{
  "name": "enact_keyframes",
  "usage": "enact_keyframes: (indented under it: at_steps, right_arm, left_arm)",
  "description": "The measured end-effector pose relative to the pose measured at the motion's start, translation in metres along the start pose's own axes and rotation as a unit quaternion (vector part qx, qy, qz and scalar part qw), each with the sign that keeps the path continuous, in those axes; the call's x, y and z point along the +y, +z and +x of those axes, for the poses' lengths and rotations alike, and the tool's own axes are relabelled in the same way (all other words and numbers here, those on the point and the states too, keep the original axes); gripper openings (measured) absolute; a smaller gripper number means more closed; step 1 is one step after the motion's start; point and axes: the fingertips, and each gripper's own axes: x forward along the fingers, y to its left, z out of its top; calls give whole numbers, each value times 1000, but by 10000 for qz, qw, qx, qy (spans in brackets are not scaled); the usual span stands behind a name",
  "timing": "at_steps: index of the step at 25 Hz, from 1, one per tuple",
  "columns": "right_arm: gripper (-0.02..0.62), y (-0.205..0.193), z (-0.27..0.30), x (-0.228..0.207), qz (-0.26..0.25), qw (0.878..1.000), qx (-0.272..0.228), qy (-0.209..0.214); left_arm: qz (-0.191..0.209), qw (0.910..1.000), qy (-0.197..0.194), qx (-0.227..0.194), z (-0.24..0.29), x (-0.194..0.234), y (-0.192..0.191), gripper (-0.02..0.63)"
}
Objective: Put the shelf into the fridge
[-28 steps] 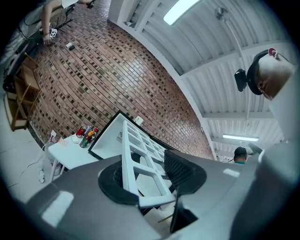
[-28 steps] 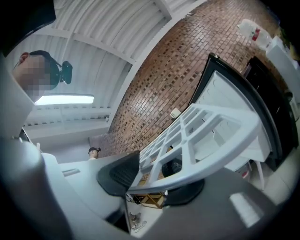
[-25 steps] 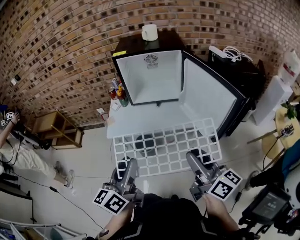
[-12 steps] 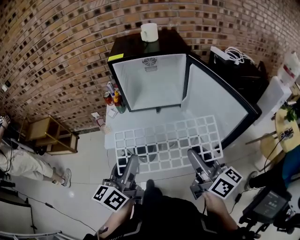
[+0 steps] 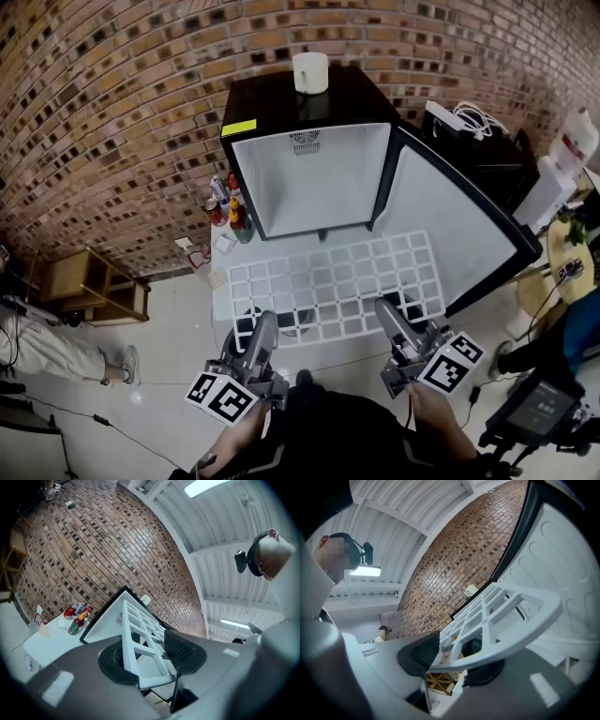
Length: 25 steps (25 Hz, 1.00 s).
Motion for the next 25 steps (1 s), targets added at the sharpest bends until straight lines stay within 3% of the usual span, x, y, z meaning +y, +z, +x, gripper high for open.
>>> enact_keyframes:
  at_steps: [12, 19, 25]
  right_arm:
    - [141, -8, 60, 2, 76, 9993, -218, -293]
    - [144, -12, 86, -19, 100, 9989, -52, -459]
    - [144, -1, 117, -48, 235, 9992, 24, -335]
  left_arm:
    - [-54, 9992, -333, 206, 30, 53, 39, 155]
    - [-227, 9988, -276, 322, 53, 82, 34, 156]
    - [-158, 9994, -89, 301, 86, 96, 40, 156]
